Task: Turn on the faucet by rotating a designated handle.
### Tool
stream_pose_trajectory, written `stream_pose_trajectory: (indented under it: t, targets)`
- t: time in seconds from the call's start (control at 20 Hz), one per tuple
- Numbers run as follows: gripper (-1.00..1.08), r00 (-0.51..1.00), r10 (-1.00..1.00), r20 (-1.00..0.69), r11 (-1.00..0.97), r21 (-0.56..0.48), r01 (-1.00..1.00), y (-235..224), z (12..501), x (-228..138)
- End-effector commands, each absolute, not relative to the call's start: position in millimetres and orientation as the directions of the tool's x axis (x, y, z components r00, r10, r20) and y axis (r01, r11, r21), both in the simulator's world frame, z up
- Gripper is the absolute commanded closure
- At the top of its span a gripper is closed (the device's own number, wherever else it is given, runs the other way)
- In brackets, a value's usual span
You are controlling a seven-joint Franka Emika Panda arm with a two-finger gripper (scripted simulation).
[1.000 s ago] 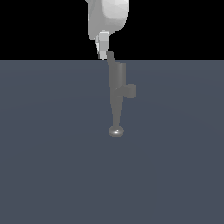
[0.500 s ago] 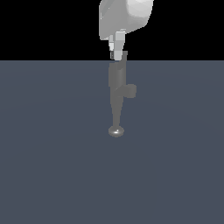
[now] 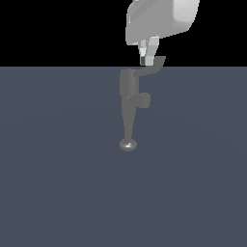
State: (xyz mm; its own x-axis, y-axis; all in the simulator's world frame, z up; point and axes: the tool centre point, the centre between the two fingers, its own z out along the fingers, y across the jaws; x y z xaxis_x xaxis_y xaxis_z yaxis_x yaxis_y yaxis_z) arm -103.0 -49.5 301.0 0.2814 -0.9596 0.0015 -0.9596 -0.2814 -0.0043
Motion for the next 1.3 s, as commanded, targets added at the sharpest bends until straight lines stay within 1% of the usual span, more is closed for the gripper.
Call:
stream_pose_trajectory:
  t: [0.0, 0.2, 0.25, 0.3, 1.25]
  targets:
    - [1.08, 0.258, -0.966, 0.001, -0.258, -0.002, -0.966, -73.1, 299.1, -101.2]
    - [1.08, 0.256, -0.967, 0.0, -0.256, 0.0, -0.967, -90.8, 298.5, -96.6]
    - [1.08, 0.256, -0.967, 0.0, -0.256, 0.0, -0.967, -90.8, 298.5, -96.6]
    - [1.08, 0.285, -0.958, 0.0, -0.285, -0.007, -0.958, -71.2, 301.4, -94.9]
    - [1.08, 0.268, -0.963, 0.0, -0.268, -0.003, -0.963, -104.8, 299.7, -49.9]
